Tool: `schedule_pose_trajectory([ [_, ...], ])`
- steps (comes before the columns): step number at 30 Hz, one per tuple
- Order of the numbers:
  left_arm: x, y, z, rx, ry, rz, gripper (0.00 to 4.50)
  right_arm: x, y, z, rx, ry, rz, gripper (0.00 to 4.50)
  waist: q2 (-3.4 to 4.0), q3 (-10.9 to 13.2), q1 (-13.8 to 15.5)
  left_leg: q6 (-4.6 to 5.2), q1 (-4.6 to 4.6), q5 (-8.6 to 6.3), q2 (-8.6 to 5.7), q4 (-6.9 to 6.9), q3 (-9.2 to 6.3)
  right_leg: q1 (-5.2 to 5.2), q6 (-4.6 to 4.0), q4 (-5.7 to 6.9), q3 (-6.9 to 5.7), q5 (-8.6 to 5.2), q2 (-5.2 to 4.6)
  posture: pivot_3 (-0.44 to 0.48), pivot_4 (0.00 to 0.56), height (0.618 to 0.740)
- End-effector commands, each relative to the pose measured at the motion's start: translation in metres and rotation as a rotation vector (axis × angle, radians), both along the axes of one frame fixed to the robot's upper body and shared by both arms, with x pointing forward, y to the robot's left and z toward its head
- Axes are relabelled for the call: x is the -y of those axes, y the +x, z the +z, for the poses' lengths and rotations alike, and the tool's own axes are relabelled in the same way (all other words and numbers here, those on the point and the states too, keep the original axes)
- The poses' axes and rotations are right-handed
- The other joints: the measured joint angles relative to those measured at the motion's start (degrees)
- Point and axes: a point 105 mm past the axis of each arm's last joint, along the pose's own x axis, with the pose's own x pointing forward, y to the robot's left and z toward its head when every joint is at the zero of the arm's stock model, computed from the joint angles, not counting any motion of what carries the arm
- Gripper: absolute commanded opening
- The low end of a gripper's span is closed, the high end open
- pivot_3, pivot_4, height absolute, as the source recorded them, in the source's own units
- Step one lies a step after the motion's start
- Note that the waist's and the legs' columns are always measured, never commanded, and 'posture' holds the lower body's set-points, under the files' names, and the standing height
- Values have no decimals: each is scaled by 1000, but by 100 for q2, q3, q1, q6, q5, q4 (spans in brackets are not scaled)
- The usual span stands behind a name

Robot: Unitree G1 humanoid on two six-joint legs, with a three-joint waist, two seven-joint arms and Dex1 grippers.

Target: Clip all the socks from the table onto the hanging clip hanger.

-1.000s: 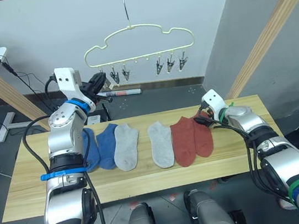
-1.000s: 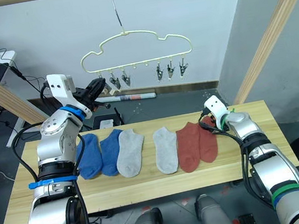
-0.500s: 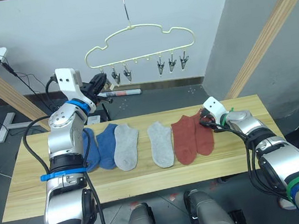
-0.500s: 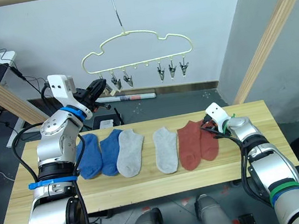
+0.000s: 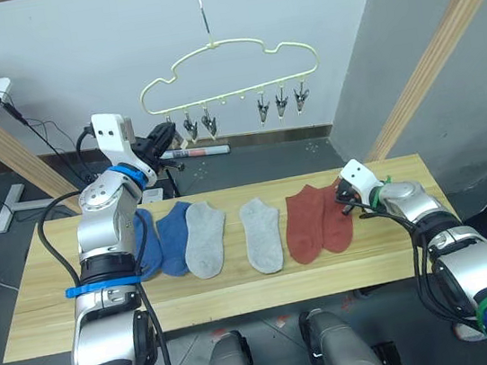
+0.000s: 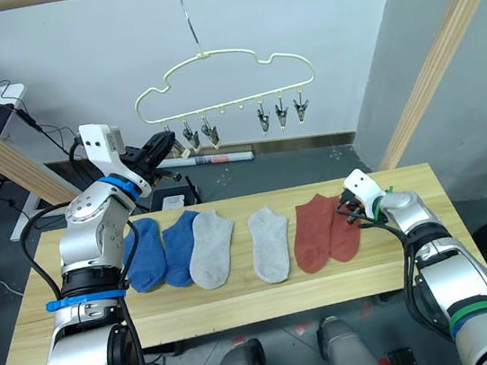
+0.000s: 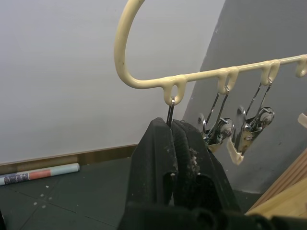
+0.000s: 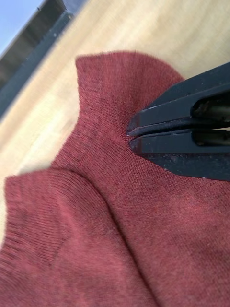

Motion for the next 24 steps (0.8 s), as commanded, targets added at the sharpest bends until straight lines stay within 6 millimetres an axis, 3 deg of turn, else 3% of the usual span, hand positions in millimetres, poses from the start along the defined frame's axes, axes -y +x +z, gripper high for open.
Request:
schedule_pose_trajectory([
  [1,-6,-2,3,5,12,13,0,-9,10,28,58,111,7,55,0,0,-1,0,0,0,0,1,1,0,2,0,1,1,0,-9,250,740],
  [2,-6,-2,2,4,13,13,0,-9,11,29,53,120,-2,55,0,0,-1,-1,1,0,0,2,1,0,3,1,2,1,0,-9,251,740],
  [4,-7,-2,2,4,14,14,0,-7,11,29,46,115,-14,628,0,0,5,-1,1,1,0,3,1,1,4,1,2,2,0,-8,251,740],
  [15,-9,-4,3,6,18,20,0,8,22,31,56,86,-155,4466,0,0,9,-1,2,1,0,2,5,1,-3,1,5,6,0,13,257,740],
  [24,-9,-10,-3,-16,22,17,0,2,23,28,20,118,-173,4466,10,17,14,0,2,0,-1,1,6,2,-3,-2,8,6,0,28,295,740],
])
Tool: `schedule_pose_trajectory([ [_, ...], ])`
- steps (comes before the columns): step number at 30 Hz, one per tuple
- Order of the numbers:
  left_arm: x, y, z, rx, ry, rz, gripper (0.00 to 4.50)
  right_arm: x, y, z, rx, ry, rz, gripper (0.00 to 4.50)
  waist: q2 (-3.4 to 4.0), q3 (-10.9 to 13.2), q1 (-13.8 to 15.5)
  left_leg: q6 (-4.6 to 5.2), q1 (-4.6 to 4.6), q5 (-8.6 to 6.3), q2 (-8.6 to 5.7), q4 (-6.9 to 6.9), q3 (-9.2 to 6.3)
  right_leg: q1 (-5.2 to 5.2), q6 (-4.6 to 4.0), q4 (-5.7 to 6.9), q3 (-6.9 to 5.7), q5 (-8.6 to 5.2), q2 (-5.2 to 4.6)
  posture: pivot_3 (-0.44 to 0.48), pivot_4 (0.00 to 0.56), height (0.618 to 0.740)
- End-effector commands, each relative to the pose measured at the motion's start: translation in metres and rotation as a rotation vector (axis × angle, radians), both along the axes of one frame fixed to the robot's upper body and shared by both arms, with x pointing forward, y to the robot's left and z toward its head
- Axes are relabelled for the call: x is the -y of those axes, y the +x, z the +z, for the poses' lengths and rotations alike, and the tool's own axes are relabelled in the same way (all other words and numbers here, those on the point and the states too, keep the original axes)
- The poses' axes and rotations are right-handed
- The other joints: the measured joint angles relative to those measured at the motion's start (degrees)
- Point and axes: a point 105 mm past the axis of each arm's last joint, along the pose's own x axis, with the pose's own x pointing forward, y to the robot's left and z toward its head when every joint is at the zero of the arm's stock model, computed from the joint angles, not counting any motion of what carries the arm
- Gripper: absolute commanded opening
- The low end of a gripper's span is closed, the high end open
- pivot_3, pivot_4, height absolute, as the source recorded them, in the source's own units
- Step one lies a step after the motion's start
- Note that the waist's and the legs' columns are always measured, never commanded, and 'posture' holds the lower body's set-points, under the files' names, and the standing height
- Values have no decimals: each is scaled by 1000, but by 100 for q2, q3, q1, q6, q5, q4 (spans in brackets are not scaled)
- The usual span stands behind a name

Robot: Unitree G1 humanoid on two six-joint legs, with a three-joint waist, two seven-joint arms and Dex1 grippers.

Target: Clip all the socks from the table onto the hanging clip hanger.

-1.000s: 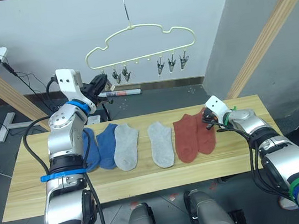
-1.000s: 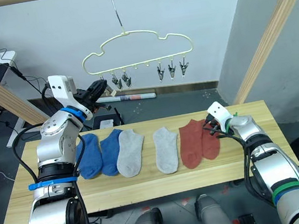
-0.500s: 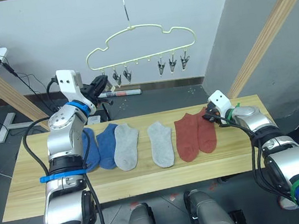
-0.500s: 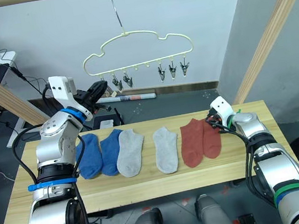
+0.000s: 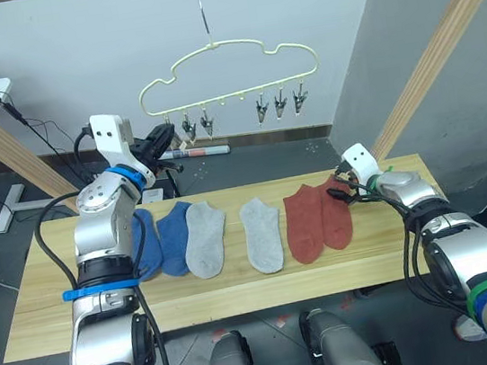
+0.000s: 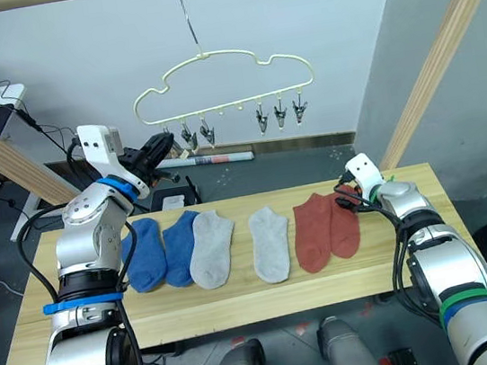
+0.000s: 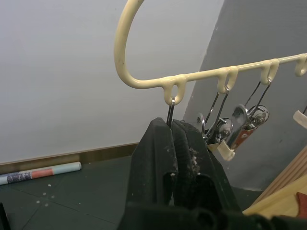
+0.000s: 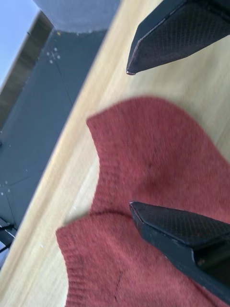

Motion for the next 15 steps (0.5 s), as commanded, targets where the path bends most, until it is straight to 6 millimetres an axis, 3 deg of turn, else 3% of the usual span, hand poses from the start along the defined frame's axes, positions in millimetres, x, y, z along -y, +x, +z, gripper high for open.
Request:
schedule_pose_trajectory([
  [1,-6,-6,-5,-20,8,15,0,4,6,11,27,-6,-23,4466,12,17,0,0,1,0,-1,1,2,0,2,1,2,-1,0,29,309,740],
  [15,-2,-16,-14,-64,1,11,0,2,-9,-11,-133,96,-41,4466,26,216,-1,1,49,-1,2,-4,17,32,11,6,19,-7,2,60,382,740],
])
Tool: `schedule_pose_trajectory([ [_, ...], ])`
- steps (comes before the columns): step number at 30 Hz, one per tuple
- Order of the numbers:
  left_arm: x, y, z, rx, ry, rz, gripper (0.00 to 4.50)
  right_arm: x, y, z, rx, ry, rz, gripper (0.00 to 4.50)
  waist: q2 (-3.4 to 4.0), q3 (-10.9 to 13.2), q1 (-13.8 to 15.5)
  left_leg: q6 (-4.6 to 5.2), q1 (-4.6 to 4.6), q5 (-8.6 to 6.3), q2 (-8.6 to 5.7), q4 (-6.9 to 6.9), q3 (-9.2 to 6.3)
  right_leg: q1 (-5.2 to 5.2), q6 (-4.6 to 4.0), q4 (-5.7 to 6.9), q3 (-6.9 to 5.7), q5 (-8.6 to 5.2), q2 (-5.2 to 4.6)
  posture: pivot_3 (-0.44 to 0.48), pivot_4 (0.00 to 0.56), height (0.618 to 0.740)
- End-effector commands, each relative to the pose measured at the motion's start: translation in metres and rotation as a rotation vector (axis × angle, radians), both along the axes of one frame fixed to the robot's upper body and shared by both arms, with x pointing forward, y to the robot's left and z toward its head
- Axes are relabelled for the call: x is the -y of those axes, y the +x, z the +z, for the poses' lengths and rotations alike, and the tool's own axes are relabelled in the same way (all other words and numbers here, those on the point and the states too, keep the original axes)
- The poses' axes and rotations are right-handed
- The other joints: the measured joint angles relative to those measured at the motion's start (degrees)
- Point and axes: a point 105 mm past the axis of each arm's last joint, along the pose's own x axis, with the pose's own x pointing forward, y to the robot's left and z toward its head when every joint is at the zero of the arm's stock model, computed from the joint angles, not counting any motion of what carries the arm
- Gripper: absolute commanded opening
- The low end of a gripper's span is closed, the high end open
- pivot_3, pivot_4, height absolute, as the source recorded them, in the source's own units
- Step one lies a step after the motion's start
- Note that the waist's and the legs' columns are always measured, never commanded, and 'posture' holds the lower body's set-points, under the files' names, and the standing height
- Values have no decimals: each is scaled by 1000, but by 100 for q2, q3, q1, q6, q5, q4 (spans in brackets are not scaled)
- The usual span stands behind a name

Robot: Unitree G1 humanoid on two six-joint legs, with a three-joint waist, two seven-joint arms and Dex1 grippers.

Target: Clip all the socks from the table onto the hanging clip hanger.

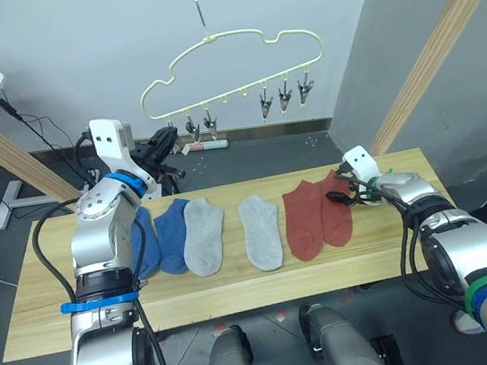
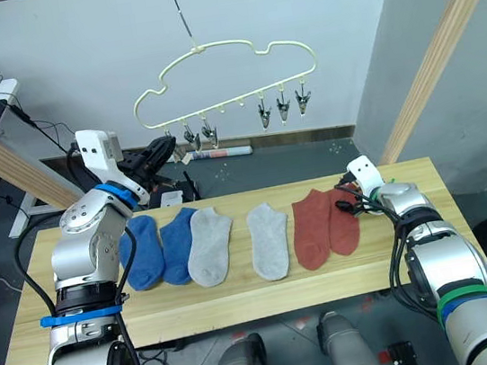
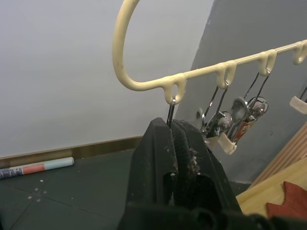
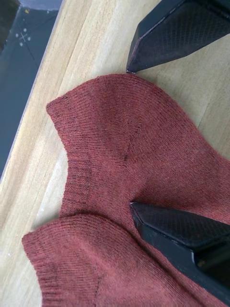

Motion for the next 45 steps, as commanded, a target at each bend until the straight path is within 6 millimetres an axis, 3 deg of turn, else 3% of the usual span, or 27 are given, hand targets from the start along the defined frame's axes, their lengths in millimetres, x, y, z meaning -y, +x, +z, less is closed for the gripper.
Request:
schedule_pose_trajectory([
  [1,-10,-4,-15,-63,6,34,0,0,-7,-10,-51,29,1,4466,1,51,-1,0,12,0,0,-1,2,9,0,0,1,-1,0,60,382,740],
  [2,-11,-6,-17,-68,7,38,0,-1,-9,-14,-54,6,25,4466,0,78,-5,0,38,0,0,-2,2,34,0,-3,2,-2,0,64,390,740],
  [5,-13,-10,-21,-77,7,45,0,-4,-14,-19,-54,-37,82,3558,1,119,-5,0,60,-1,0,-2,6,50,0,-3,7,-2,0,69,399,740],
  [15,-14,-13,-22,-80,-4,61,0,-5,-15,-17,-28,-60,140,30,2,138,-5,0,73,-1,0,-9,15,53,-1,-2,18,-3,1,74,402,740],
  [19,-13,-13,-24,-91,-8,63,0,-5,-15,-10,1,-77,199,30,4,152,-3,-1,73,-1,-1,-10,17,53,-1,-4,22,-3,0,78,401,740],
  [22,-15,-14,-29,-139,-34,70,0,-10,-17,24,109,-39,295,30,17,205,16,-1,72,-1,0,-21,17,50,-1,-11,21,-5,0,70,399,740],
  [25,-11,-17,-36,-207,-56,32,0,-14,-35,50,155,-26,376,30,58,252,26,-5,58,-4,-1,-26,19,37,10,-12,26,-12,-1,68,401,740],
  [32,-7,-27,-40,-280,-85,-36,0,-39,-81,101,188,-4,519,30,66,275,-20,-23,48,-15,2,-27,11,17,17,-10,34,-17,8,55,390,740],
  [39,-10,-31,-41,-302,-78,-55,0,-53,-102,130,182,13,606,30,64,277,-13,-24,43,-16,-5,-28,16,12,13,-18,37,-20,-1,52,376,740],
  [45,-11,-33,-36,-309,-115,-73,0,-58,-112,144,168,28,668,30,63,278,-12,-24,28,-18,-4,-33,17,-3,11,-23,37,-22,0,51,364,740],
])
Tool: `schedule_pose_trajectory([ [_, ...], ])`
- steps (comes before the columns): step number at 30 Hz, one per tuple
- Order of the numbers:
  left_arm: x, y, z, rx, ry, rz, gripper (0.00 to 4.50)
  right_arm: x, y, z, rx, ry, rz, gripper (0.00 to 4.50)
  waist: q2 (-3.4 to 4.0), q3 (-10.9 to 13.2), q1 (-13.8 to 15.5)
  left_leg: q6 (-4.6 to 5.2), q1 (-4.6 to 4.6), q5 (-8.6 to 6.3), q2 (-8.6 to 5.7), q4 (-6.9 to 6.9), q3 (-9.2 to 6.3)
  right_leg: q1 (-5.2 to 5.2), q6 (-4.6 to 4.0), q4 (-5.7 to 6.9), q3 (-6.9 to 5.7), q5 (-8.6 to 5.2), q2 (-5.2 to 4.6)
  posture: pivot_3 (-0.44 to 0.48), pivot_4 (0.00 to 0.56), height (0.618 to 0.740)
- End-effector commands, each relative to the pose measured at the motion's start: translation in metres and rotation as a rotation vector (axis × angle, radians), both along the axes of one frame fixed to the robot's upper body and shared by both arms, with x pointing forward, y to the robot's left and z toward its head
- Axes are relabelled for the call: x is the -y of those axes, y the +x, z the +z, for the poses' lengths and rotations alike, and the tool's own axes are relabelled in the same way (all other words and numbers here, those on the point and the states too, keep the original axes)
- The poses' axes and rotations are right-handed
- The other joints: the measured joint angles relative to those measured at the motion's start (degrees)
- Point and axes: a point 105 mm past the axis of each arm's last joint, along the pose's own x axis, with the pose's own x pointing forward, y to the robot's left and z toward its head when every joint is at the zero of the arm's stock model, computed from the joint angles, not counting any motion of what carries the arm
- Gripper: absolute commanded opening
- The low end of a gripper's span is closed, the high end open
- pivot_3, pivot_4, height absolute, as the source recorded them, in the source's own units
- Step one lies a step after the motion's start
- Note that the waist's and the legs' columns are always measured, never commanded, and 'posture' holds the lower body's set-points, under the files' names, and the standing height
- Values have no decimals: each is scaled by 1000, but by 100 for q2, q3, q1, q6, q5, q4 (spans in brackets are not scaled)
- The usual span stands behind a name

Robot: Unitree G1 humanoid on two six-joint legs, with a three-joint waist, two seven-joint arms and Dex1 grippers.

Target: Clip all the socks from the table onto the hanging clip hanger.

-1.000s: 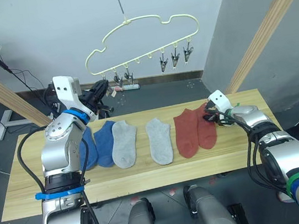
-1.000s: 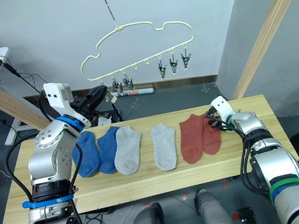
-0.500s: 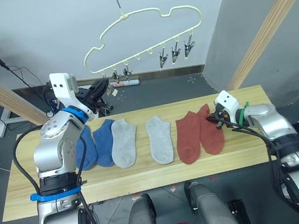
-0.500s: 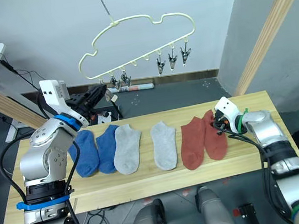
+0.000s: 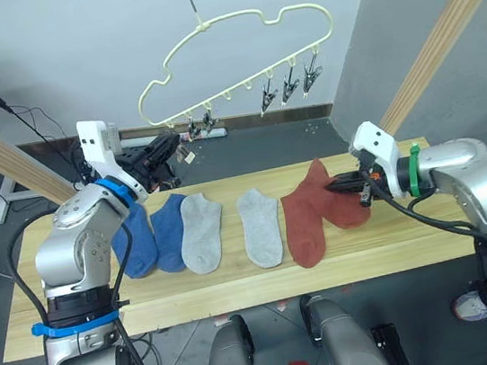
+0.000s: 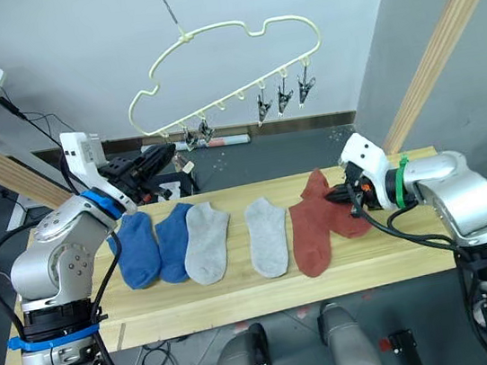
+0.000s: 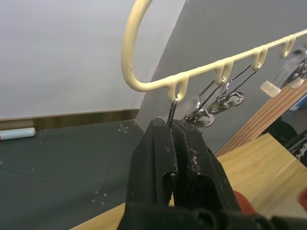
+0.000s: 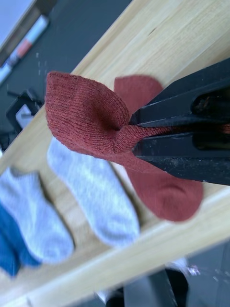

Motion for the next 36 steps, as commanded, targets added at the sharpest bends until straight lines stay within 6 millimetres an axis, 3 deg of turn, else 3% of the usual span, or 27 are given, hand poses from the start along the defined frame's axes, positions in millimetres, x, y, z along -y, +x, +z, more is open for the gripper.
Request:
schedule_pose_trajectory([
  [1,-11,-2,-39,-188,-26,25,0,-11,-9,15,34,25,73,30,0,0,1,0,0,0,0,-2,0,0,0,0,-2,-2,1,50,363,740],
  [7,-5,-8,-25,-313,-263,-49,0,-52,-17,11,82,66,171,30,-2,1,-24,0,-3,-1,6,-4,-2,-9,1,4,-1,-4,10,61,359,740],
  [11,2,-23,-10,-433,-416,-199,0,-94,-14,8,124,138,201,30,-7,3,-18,-2,-22,0,7,-2,-6,-28,2,9,-5,-3,12,53,357,740],
  [19,3,-30,-1,-525,-552,-264,0,-139,-13,10,141,221,257,30,-12,4,6,-7,-56,-1,4,11,-8,-43,10,4,-22,-8,-1,41,351,740],
  [36,7,-31,2,-517,-557,-260,0,-161,-4,17,124,274,309,30,-13,4,18,-15,-62,-2,3,12,-16,-43,10,5,-33,-8,-5,48,343,740],
])
